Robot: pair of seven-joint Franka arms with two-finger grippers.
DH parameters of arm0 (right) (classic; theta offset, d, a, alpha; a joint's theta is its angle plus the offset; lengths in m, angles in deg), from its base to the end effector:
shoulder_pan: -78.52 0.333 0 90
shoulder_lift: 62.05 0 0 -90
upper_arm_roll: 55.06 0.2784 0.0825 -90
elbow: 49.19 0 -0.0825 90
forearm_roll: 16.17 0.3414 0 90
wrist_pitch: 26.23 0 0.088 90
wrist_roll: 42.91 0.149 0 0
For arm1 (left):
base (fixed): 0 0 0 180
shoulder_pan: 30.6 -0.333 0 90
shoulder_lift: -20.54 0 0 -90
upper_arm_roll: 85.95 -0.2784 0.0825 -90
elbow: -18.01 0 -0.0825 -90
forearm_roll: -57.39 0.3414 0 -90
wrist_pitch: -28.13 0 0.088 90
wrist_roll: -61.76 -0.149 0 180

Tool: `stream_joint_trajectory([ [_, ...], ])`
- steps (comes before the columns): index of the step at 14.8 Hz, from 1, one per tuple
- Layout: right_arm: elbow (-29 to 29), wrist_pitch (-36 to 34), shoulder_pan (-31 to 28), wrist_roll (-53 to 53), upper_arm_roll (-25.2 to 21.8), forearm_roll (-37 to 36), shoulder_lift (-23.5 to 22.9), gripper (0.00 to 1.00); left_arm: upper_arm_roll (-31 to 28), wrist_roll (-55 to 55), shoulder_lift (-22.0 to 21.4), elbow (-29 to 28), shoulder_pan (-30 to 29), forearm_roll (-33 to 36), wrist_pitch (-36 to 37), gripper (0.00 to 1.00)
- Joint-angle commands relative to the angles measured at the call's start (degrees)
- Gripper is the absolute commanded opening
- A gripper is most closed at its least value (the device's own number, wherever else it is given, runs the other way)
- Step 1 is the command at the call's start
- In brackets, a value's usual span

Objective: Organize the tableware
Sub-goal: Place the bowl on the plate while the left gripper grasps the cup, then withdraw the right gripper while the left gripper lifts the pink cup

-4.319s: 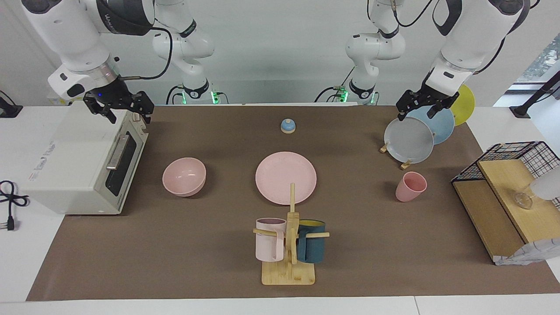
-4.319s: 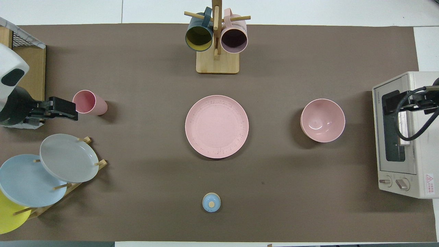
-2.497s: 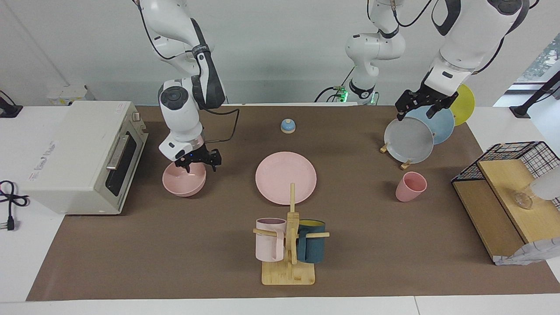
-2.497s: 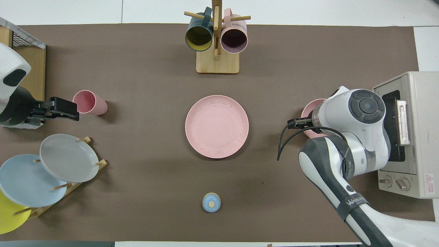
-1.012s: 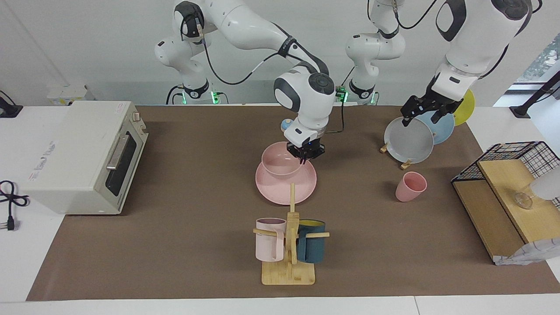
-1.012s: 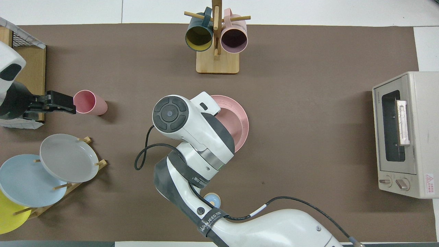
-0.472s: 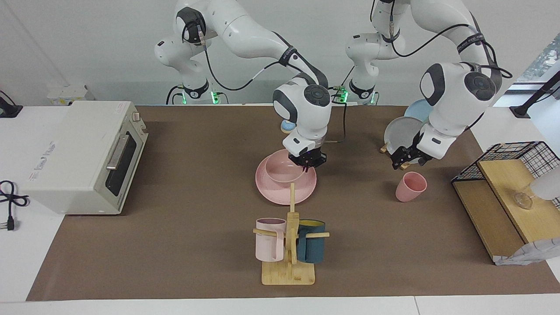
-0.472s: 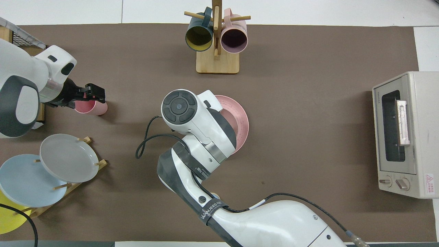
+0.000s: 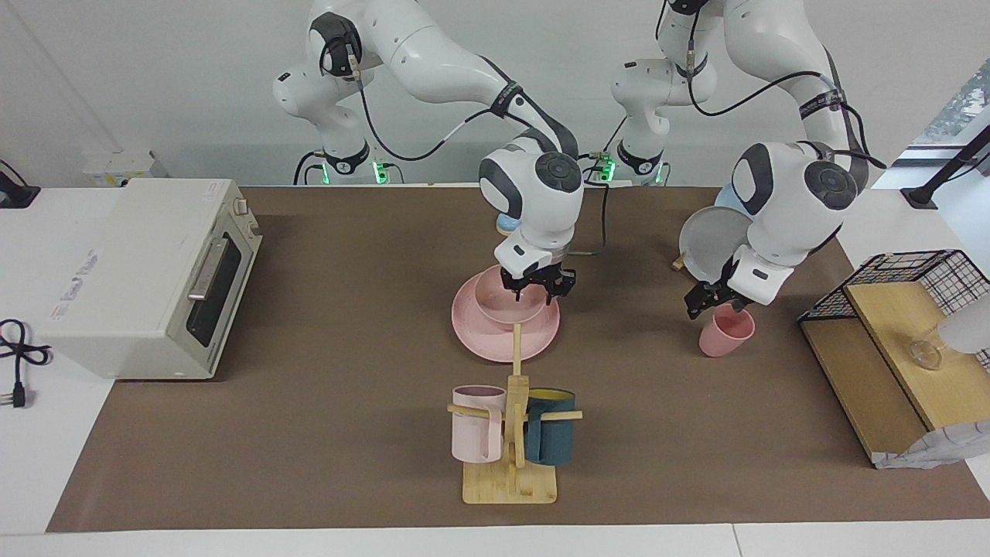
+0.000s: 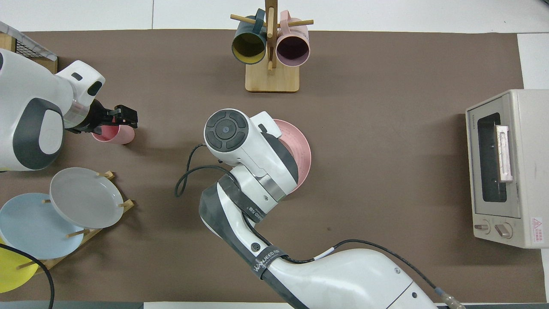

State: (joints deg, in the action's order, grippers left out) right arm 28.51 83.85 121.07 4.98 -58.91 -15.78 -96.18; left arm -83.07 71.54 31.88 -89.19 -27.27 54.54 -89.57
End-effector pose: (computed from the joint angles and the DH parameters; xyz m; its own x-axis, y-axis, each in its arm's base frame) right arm 0.5068 0.4158 0.3159 0.9885 -0.1512 0.0036 -0.1512 -0.9876 0.0428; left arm 0.5571 -0.0645 0.3491 0.9960 0.0859 -0.0240 0.0870 -0.9949 0.0502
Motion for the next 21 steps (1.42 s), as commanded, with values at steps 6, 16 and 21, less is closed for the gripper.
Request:
stream_joint_trajectory([
  [6,-1.94,-19.34,-11.08,-21.93,-4.39,0.4,17.4,1.0,0.11,-0.55,0.17,-3.54,-0.52,-0.32,-5.16,1.0],
  [16,8.04,-28.61,-22.41,-38.03,-11.62,1.37,27.95,1.0,0.02,-3.62,0.17,-4.69,-0.78,-0.14,-6.05,0.0],
  [21,15.63,-26.95,-28.31,-41.8,-11.62,1.28,33.5,1.0,-0.15,-5.03,0.35,-3.99,-1.92,-0.05,-6.05,0.0],
])
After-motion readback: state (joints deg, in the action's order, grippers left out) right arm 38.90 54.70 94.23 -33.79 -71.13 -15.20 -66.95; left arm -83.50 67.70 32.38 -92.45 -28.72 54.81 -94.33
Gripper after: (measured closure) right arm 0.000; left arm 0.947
